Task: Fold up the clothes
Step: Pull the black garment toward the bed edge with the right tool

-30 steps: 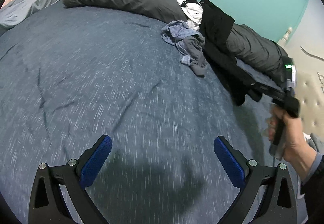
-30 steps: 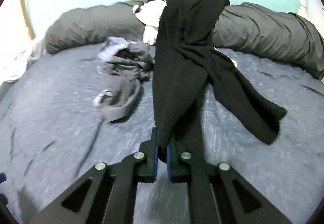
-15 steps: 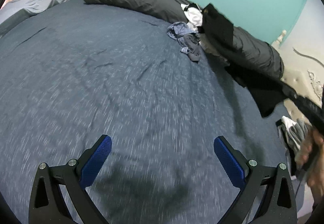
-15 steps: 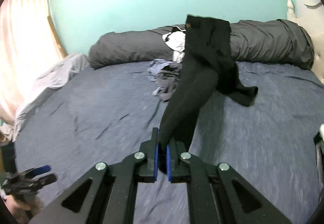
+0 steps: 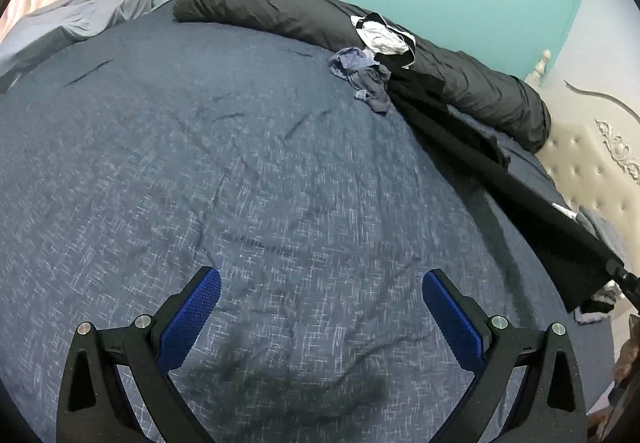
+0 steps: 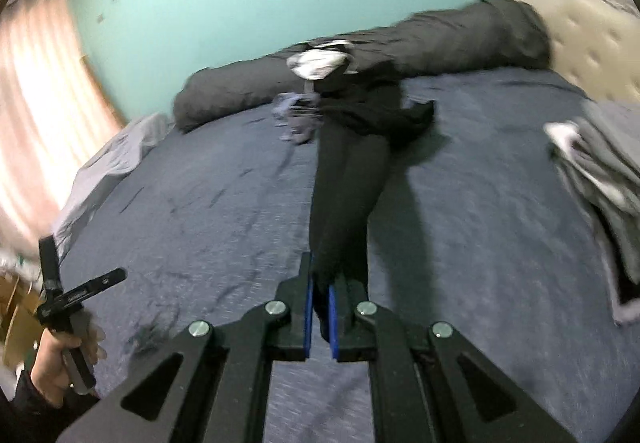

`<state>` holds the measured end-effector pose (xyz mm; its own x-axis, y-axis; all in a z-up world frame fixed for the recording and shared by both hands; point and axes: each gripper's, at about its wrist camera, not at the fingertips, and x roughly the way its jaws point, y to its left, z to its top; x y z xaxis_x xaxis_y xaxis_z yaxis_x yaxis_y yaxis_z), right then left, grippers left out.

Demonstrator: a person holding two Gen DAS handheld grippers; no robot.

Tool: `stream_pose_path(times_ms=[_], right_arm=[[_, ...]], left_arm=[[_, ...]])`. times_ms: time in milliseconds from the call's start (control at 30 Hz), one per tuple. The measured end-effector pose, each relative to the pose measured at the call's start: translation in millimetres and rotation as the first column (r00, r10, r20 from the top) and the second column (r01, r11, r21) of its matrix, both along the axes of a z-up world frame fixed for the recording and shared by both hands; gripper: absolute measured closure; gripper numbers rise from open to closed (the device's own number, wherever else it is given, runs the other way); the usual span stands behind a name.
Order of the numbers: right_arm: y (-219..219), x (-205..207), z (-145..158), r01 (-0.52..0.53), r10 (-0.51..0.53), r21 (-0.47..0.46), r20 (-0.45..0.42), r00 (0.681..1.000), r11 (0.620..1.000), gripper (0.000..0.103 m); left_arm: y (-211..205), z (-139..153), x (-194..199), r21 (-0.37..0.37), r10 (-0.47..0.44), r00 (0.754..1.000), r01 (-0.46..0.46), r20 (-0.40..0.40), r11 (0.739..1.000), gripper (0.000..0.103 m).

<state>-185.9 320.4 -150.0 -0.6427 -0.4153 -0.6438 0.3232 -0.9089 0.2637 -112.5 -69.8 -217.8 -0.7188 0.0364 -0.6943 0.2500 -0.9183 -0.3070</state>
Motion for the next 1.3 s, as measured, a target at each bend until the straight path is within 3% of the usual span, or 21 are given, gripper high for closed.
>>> stream_pose_path(times_ms=[233, 267, 333, 400, 500, 533, 600, 733, 933, 1300], right_arm=[[29, -32, -11, 0.168, -0.173, 0.087, 0.046, 0.984, 0.982, 0.093], [31, -38, -11, 0.194, -0.199, 0.094, 0.042, 0.979, 0.976, 0.088], [30, -52, -10, 0.232, -0.234, 0.100, 0.012, 0.972, 0.968, 0.057], [27, -68, -13, 0.213, -0.214, 0.073, 0.013, 0.977, 0.974, 0.050], [4, -99, -22, 0.169, -0.172, 0.104, 0.020, 0.985, 0.980, 0.045], [-5, -109, -27, 0.155, -0.159, 0.121, 0.026, 0.987, 0.980, 0.033], [-26, -130, -38, 0.129, -0.138, 0.164, 0.040, 0.990, 0.978, 0.024], [-66, -167, -59, 0.054, -0.066, 0.225, 0.044, 0.997, 0.973, 0.024], [-121, -214, -85, -0.035, 0.027, 0.365, 0.025, 0.999, 0.930, 0.024], [-162, -291, -130, -0.065, 0.048, 0.437, 0.048, 0.998, 0.897, 0.023]], left_arm=[[-9, 0, -11, -0.007, 0.007, 1.000, -0.007, -0.012, 1.000, 0.000], [-9, -1, -13, -0.007, 0.009, 1.000, -0.009, -0.011, 1.000, 0.000], [-13, -6, -17, -0.006, 0.019, 1.000, -0.019, -0.001, 1.000, 0.000], [-15, -11, -22, -0.008, 0.020, 1.000, -0.020, 0.012, 1.000, 0.000], [-16, -17, -30, -0.014, 0.018, 1.000, -0.017, 0.021, 1.000, 0.000], [-18, -18, -34, -0.014, 0.014, 1.000, -0.013, 0.023, 1.000, 0.000], [-19, -18, -40, -0.025, 0.013, 1.000, -0.012, 0.020, 1.000, 0.000], [-23, -23, -51, -0.048, 0.010, 1.000, -0.008, 0.026, 0.999, 0.000], [-28, -37, -63, -0.048, 0.010, 0.998, -0.007, 0.058, 0.999, 0.000], [-31, -54, -79, -0.049, 0.018, 0.996, -0.014, 0.086, 0.999, 0.000]])
